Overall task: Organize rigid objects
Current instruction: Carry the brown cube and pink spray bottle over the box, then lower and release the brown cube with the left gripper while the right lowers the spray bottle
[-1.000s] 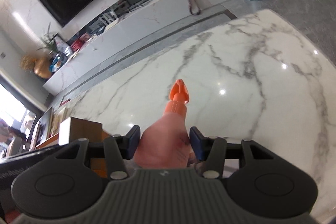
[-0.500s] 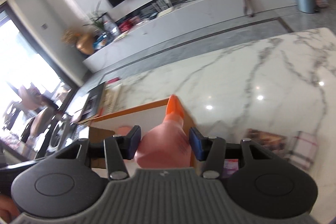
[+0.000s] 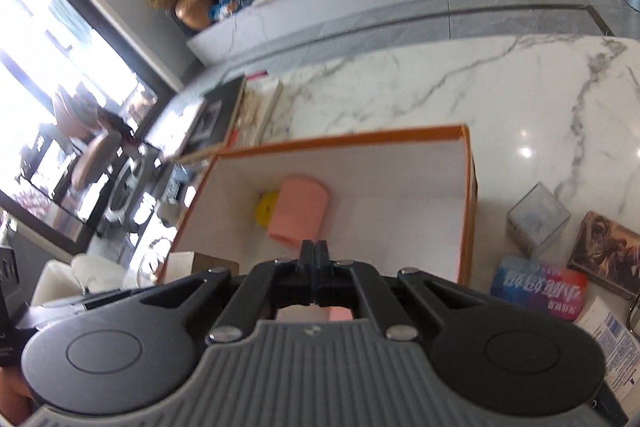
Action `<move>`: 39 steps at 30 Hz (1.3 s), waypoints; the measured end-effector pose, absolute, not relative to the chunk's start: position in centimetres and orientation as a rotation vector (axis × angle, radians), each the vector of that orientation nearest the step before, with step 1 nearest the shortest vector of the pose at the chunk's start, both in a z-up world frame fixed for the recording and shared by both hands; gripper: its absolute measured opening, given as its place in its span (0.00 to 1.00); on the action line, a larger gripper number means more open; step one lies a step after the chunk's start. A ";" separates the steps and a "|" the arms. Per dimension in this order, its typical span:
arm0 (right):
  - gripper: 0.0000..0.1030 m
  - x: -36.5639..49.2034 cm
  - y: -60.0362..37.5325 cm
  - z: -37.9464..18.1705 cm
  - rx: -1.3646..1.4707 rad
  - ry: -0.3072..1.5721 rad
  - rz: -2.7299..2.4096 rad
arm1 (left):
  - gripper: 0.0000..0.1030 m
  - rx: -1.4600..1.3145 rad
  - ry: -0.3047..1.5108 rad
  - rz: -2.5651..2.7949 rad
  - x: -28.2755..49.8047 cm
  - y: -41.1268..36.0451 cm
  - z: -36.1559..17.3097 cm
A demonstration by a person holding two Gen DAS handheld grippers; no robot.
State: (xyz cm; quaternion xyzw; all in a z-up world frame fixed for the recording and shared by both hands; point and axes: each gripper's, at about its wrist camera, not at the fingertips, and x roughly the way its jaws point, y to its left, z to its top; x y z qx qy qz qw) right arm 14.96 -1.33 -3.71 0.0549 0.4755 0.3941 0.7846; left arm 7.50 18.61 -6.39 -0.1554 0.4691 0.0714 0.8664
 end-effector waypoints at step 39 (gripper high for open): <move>0.48 15.9 5.7 -12.2 -0.220 1.374 0.836 | 0.72 0.203 1.241 0.220 15.9 18.0 -11.4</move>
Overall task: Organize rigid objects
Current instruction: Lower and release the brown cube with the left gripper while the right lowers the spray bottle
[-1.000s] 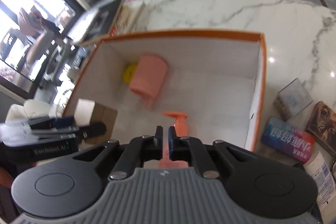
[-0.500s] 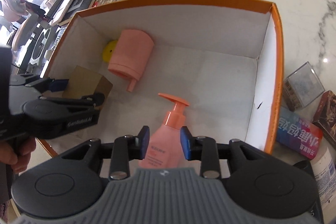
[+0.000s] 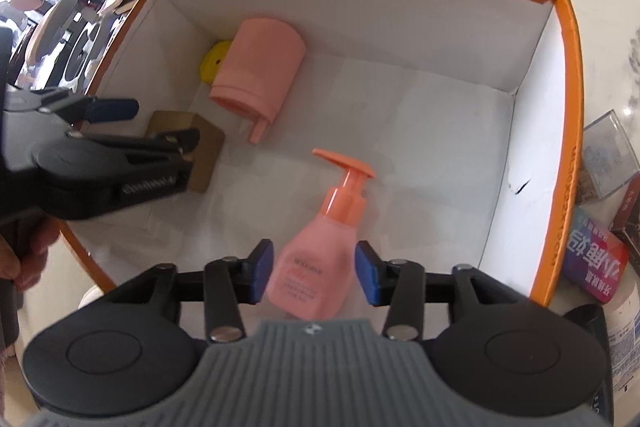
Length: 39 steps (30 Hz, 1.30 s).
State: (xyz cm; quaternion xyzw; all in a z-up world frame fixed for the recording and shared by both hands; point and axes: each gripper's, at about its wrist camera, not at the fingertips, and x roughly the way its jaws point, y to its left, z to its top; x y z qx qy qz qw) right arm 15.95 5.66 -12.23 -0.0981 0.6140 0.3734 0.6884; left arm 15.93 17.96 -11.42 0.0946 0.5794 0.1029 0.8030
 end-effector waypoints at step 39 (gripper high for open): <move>0.45 17.6 8.3 -12.6 -0.235 1.342 0.776 | 0.32 -0.065 1.243 0.182 12.2 19.8 -12.3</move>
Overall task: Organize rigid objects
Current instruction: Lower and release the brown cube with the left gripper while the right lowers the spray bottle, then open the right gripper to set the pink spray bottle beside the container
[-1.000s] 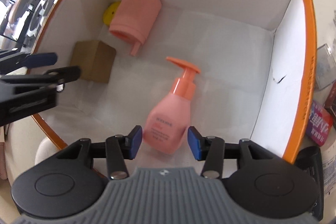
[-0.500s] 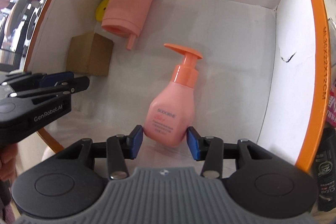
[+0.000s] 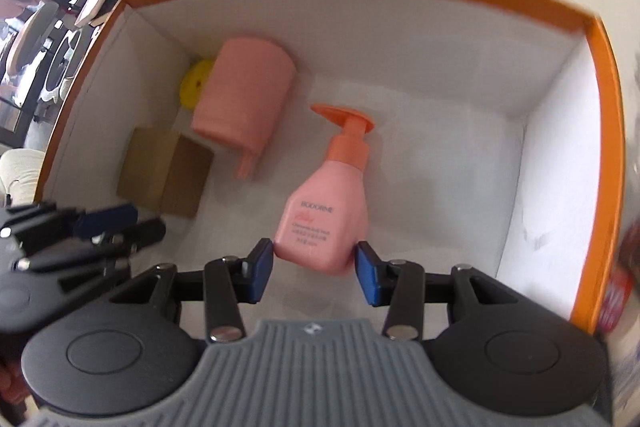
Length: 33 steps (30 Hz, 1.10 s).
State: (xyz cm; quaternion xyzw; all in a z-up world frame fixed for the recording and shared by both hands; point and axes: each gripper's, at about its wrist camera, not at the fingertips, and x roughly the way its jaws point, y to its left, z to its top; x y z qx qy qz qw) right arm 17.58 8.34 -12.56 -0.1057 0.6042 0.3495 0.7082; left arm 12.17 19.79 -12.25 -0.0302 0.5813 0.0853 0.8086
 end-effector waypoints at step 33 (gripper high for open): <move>0.28 17.4 10.8 -12.8 -0.152 1.246 0.841 | 0.29 -0.051 1.175 0.197 10.9 19.3 -11.9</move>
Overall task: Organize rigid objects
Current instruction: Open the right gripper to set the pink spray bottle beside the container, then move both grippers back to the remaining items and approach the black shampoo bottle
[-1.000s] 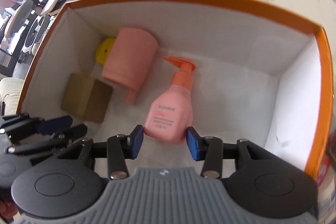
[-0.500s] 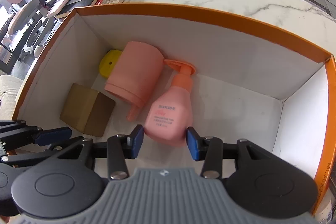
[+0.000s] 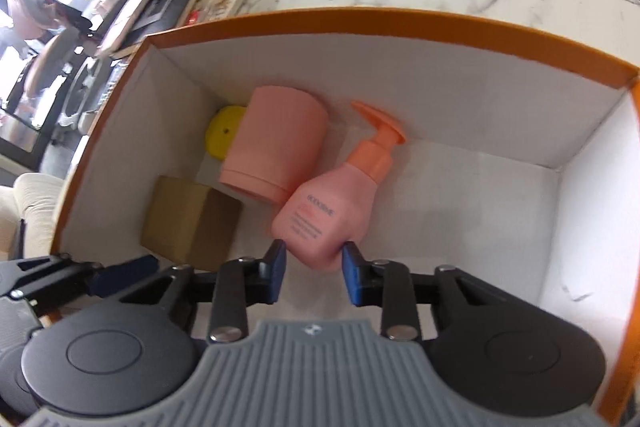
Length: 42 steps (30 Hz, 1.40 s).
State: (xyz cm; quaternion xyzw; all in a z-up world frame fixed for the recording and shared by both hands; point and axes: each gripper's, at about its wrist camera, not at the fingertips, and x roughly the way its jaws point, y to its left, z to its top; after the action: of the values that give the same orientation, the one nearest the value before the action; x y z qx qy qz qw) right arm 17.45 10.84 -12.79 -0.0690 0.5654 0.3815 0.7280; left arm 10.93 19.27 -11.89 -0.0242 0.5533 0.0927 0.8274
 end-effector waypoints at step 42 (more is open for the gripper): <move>0.36 13.8 -4.5 -3.5 0.006 0.923 0.751 | 0.29 -0.056 0.855 -0.172 7.7 7.0 -1.8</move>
State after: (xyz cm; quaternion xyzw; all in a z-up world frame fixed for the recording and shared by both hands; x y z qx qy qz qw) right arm 13.83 -4.55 -3.48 0.0028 0.4348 0.3539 0.8281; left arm 7.75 7.02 -1.77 -0.0274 0.4139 -0.0835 0.9061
